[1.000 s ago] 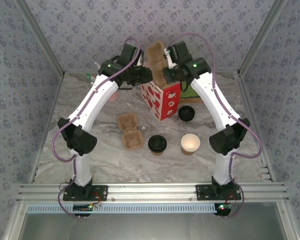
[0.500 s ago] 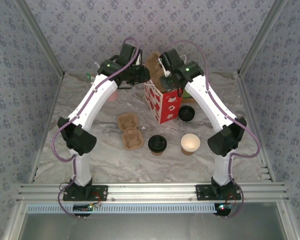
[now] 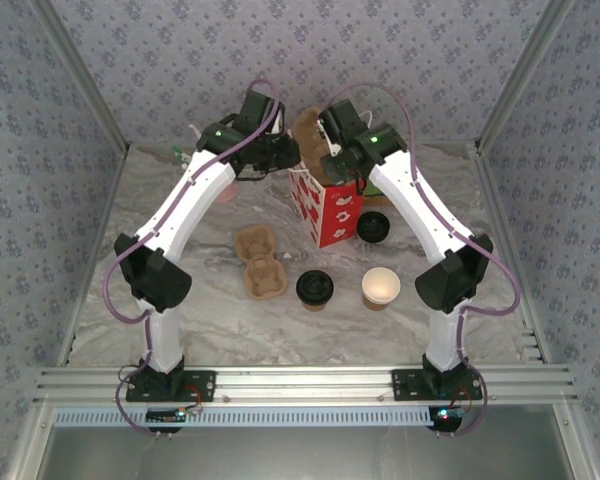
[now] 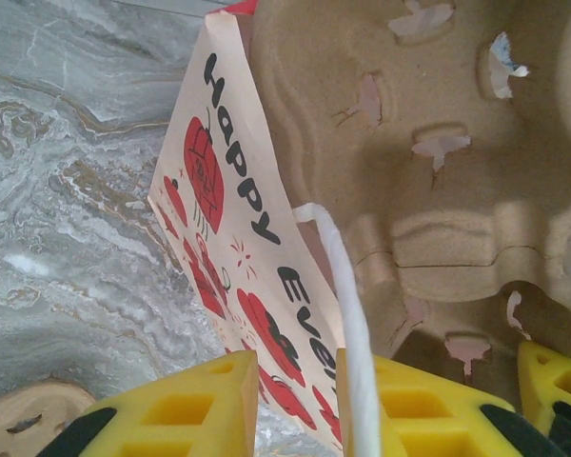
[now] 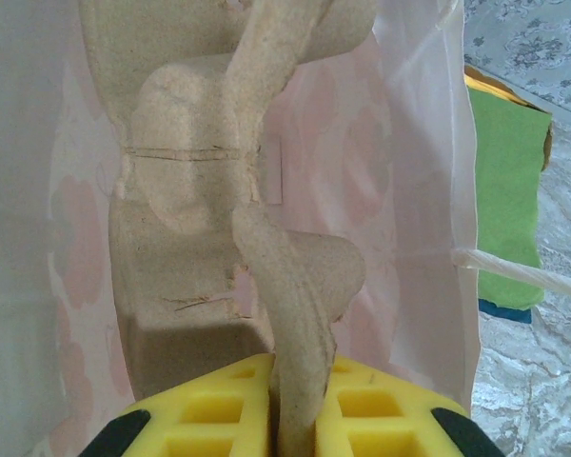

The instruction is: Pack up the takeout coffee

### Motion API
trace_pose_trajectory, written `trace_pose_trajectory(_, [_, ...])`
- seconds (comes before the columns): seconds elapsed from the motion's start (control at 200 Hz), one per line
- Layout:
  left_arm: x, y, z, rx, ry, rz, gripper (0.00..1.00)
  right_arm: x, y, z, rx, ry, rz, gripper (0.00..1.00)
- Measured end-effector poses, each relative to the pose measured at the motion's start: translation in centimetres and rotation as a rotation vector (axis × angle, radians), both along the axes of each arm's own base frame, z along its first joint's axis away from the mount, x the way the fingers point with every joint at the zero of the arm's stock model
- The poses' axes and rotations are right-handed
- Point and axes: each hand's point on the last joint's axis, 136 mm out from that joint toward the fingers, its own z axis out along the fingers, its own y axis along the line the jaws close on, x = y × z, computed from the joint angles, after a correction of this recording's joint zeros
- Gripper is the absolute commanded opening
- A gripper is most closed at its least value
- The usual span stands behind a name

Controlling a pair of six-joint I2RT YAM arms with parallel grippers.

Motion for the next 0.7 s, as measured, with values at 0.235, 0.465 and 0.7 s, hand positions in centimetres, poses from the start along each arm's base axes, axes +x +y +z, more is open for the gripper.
trace_pose_trajectory(0.235, [-0.4,0.4,1.0,-0.016,-0.028,0.003,0.28,0.0,0.0,-0.4,-0.046,-0.007,0.007,0.14])
trace_pose_trajectory(0.465, [-0.1,0.6,0.9,-0.018,-0.038,0.013,0.29,0.0,0.1,-0.8,-0.071,-0.005,0.014,0.14])
trace_pose_trajectory(0.7, [0.0,0.9,0.4,-0.009,-0.037,0.025,0.31,0.1,0.1,-1.3,-0.090,0.003,0.020,0.14])
